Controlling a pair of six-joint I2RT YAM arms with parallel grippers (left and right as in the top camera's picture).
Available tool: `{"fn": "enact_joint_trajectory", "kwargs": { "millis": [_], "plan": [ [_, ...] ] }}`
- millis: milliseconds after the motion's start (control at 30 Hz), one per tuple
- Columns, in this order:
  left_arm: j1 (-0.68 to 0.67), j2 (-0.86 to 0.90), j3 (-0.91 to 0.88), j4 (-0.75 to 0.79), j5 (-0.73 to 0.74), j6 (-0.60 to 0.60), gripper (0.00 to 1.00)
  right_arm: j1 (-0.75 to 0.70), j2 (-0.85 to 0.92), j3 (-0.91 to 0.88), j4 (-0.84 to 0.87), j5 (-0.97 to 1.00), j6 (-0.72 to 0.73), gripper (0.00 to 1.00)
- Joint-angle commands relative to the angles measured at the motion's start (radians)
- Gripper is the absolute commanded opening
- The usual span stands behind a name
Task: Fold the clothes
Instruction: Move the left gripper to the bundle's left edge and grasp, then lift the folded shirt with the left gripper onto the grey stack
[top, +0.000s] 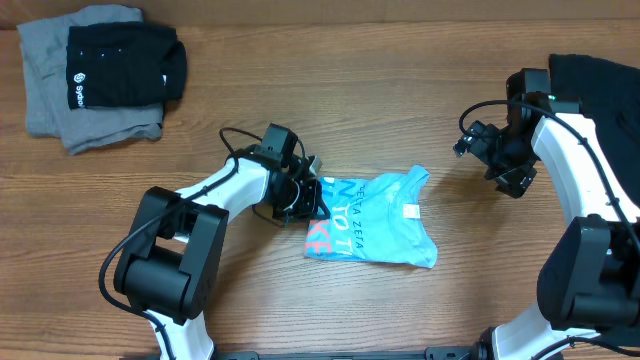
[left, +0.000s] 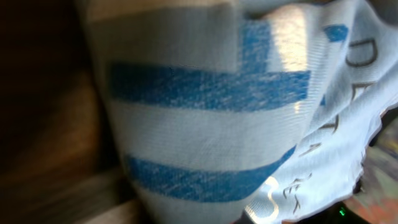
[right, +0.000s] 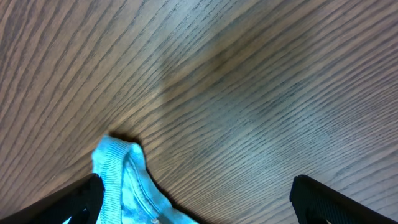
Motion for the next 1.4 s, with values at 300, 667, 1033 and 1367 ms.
{"fn": "enact_joint_trajectory", "kwargs": {
  "millis": [300,667,1033,1367],
  "plan": [
    [0.217,0.035,0.367,0.011,-0.455,0.377,0.04,-0.001,-0.037,0.021,-0.025,0.002,-0.007,1.0],
    [0.389,0.275,0.77,-0.077,-0.456,0.576,0.04,-0.001,-0.037,0.021,-0.081,-0.02,-0.007,1.0],
    [0.453,0.39,1.177,-0.297,-0.56,0.579,0.04,-0.001,-0.037,0.021,-0.129,-0.021,-0.006,1.0],
    [0.49,0.39,1.452,-0.459,-0.596,0.579,0.04,-0.001,-0.037,0.021,-0.129,-0.021,-0.006,1.0]
  ]
}}
